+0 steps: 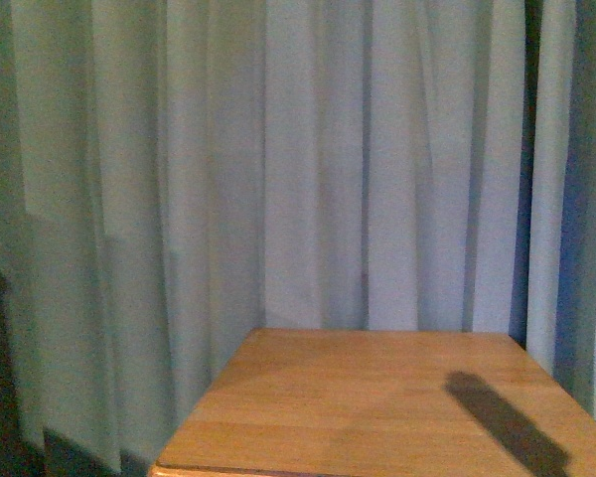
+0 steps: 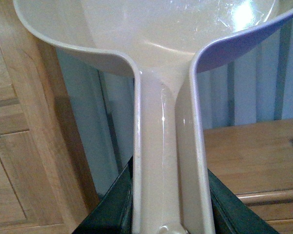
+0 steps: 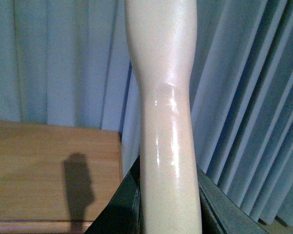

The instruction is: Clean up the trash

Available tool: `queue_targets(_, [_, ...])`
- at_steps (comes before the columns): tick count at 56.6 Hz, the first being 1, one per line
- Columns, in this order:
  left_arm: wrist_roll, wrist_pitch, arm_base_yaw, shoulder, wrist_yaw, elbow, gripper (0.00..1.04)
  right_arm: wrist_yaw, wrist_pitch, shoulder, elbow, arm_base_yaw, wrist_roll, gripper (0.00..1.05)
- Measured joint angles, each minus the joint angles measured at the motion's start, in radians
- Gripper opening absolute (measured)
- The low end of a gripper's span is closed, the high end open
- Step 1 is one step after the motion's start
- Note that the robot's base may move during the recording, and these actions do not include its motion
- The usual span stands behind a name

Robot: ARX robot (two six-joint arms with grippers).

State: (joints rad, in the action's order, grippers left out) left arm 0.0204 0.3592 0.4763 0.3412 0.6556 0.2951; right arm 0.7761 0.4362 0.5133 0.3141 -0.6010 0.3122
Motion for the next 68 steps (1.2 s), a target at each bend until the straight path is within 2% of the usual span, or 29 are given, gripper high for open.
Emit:
queue_targets(4, [0.000, 0.000, 0.000, 0.000, 0.000, 0.000, 0.27, 0.040, 0.075, -0.024, -0.038, -0.030, 0.047, 0.20])
queue_targets(14, [0.000, 0.000, 0.000, 0.000, 0.000, 0.000, 0.27, 0.087, 0.184, -0.039, -0.083, -0.025, 0.103, 0.20])
queue_targets(68, [-0.001, -0.001, 0.003, -0.001, 0.003, -0.002, 0.27, 0.103, 0.158, -0.054, -0.084, -0.010, 0.100, 0.20])
